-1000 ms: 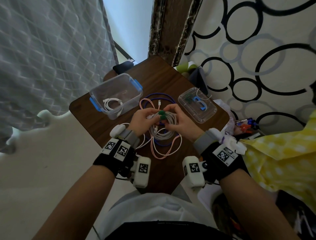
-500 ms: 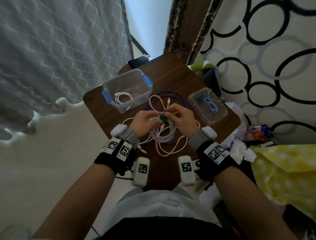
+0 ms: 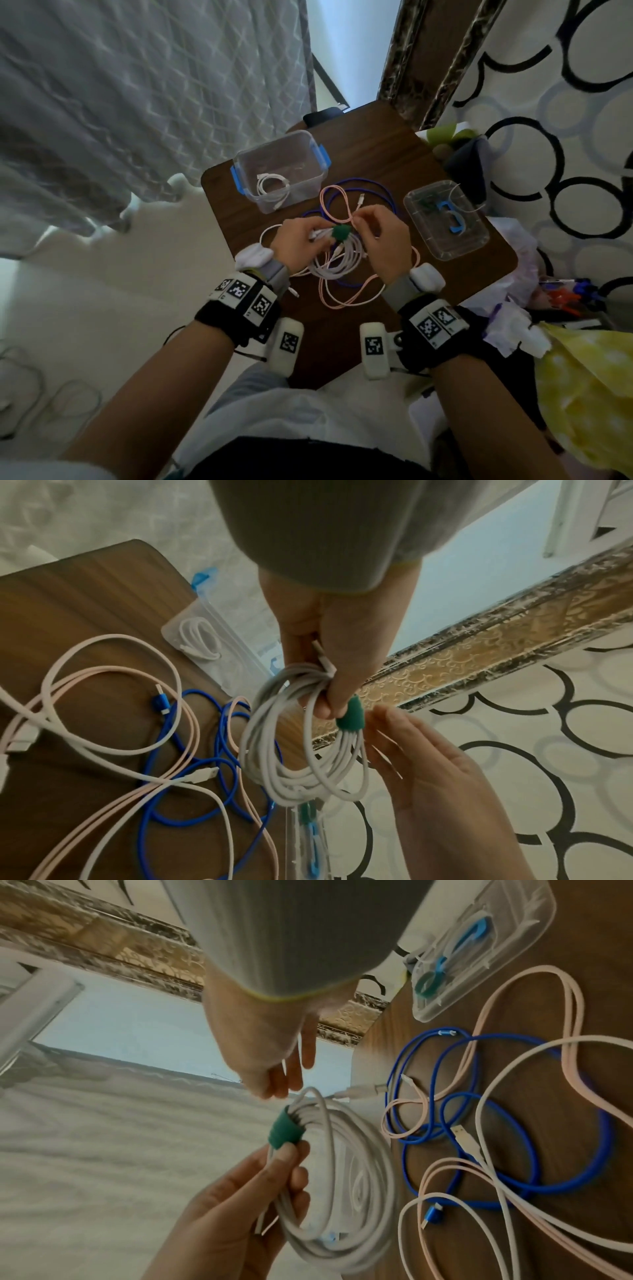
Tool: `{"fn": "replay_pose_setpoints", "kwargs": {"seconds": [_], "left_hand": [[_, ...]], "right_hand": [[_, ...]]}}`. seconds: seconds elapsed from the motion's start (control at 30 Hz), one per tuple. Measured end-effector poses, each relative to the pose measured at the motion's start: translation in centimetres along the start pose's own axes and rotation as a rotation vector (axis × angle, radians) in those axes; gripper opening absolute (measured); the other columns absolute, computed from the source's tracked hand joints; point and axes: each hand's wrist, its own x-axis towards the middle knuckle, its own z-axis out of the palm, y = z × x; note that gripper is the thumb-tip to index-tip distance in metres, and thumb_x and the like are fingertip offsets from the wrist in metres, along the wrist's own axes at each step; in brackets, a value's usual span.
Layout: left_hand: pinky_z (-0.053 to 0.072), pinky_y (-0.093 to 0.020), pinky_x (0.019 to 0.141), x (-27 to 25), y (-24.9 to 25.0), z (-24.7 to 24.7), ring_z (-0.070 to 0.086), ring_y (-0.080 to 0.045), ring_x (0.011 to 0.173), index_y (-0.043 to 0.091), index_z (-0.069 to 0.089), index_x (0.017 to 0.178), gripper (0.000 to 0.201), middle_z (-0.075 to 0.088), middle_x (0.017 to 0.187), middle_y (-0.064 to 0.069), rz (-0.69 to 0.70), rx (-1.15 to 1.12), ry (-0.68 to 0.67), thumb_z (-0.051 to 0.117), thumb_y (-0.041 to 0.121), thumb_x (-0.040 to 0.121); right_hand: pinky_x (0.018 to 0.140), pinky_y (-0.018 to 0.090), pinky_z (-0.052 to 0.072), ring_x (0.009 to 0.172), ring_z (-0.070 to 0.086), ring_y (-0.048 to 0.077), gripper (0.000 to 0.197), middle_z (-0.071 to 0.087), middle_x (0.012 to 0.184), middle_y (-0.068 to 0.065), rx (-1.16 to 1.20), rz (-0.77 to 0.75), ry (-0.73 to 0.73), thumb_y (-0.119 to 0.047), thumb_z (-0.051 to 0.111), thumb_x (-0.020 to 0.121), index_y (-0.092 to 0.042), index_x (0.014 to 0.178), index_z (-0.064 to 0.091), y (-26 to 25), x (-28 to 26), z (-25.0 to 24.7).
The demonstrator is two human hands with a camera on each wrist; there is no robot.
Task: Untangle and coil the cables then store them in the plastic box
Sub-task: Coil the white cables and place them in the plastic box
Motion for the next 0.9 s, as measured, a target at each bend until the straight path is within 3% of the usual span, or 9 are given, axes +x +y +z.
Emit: {"fn": "replay_pose_setpoints", "kwargs": {"seconds": [0.07,0.17,0.33,0.4,0.47,0.5,0.6,0.73,0.9], "left_hand": [[0.052,-0.032,0.076,0.3,0.0,-0.5,0.065,-0.013,0.083,0.017,0.066,0.108,0.024,0.07,0.095,-0.001,-0.004,-0.018,0.017,0.065,0.02,0.084],[0.048,-0.021,0.068,-0.3,-0.2,-0.4,0.064,-0.01,0.078,0.018,0.057,0.109,0.029,0.065,0.087,0.006,-0.011,-0.067,0.067,0.067,0.019,0.082],[0.052,-0.024,0.075,-1.2,-0.5,1.1,0.067,-0.011,0.083,0.019,0.043,0.117,0.049,0.069,0.092,0.001,-0.105,-0.28,0.192,0.072,0.019,0.077],[0.054,-0.026,0.08,-1.6,-0.2,2.0,0.066,-0.013,0.085,0.018,0.046,0.116,0.048,0.067,0.095,-0.001,-0.249,-0.495,0.209,0.073,0.018,0.076],[0.055,-0.03,0.081,-2.2,0.3,2.9,0.066,-0.014,0.08,0.011,0.055,0.11,0.027,0.068,0.091,-0.007,-0.342,-0.787,0.106,0.064,0.013,0.084],[0.057,-0.027,0.076,-2.5,0.9,3.2,0.066,-0.011,0.073,0.008,0.058,0.105,0.016,0.069,0.082,-0.006,-0.35,-0.969,0.035,0.055,0.011,0.09],[0.049,-0.018,0.061,-2.6,1.9,3.3,0.055,-0.004,0.053,0.008,0.06,0.091,0.024,0.058,0.06,0.003,-0.367,-1.264,-0.091,0.038,0.013,0.098],[0.017,-0.023,0.058,-2.0,3.0,2.9,0.028,-0.005,0.041,0.013,0.053,0.071,0.043,0.034,0.043,0.009,-0.337,-1.306,-0.133,0.04,0.05,0.089],[0.023,-0.016,0.033,-1.6,4.5,2.0,0.025,-0.005,0.031,0.017,0.038,0.052,0.052,0.03,0.037,0.009,-0.397,-1.106,0.052,0.04,0.048,0.093]], "right_hand": [[0.076,0.008,0.043,0.087,0.057,0.008,0.016,0.066,0.098,0.008,0.029,-0.068,-0.13,-0.015,0.056,0.091,-0.006,0.101,0.063,-0.4,0.4,0.0],[0.074,0.029,0.048,0.087,0.061,0.018,0.022,0.066,0.099,0.011,-0.001,0.013,-0.335,-0.021,0.049,0.095,-0.007,0.109,0.058,-0.9,-0.1,1.0],[0.066,0.043,0.047,0.074,0.06,0.027,0.024,0.061,0.084,0.012,0.108,0.205,-0.235,-0.023,0.037,0.1,-0.002,0.103,0.048,-1.7,-1.1,2.6],[0.063,0.038,0.045,0.067,0.057,0.023,0.025,0.058,0.079,0.008,0.155,0.298,-0.106,-0.025,0.036,0.1,-0.003,0.102,0.048,-1.9,-1.5,2.5],[0.06,0.03,0.042,0.063,0.053,0.017,0.022,0.056,0.078,0.004,0.175,0.345,-0.03,-0.027,0.038,0.099,-0.007,0.1,0.049,-1.6,-2.0,2.4],[0.061,0.031,0.042,0.064,0.052,0.016,0.018,0.055,0.077,0.002,0.202,0.354,-0.013,-0.028,0.04,0.099,-0.012,0.097,0.049,-1.3,-2.3,2.2],[0.053,0.032,0.04,0.053,0.047,0.01,0.014,0.049,0.065,-0.002,0.451,0.418,0.004,-0.029,0.042,0.098,-0.025,0.085,0.047,-1.1,-2.5,1.2],[0.04,0.02,0.034,0.041,0.04,0.007,0.018,0.043,0.059,0.001,0.852,0.567,-0.009,-0.023,0.043,0.098,-0.017,0.082,0.047,-2.2,-1.6,-0.7],[0.035,0.018,0.027,0.035,0.035,0.007,0.028,0.041,0.05,-0.002,0.999,0.742,-0.11,-0.032,0.042,0.097,-0.016,0.075,0.048,-3.6,-0.6,-0.4]]}}
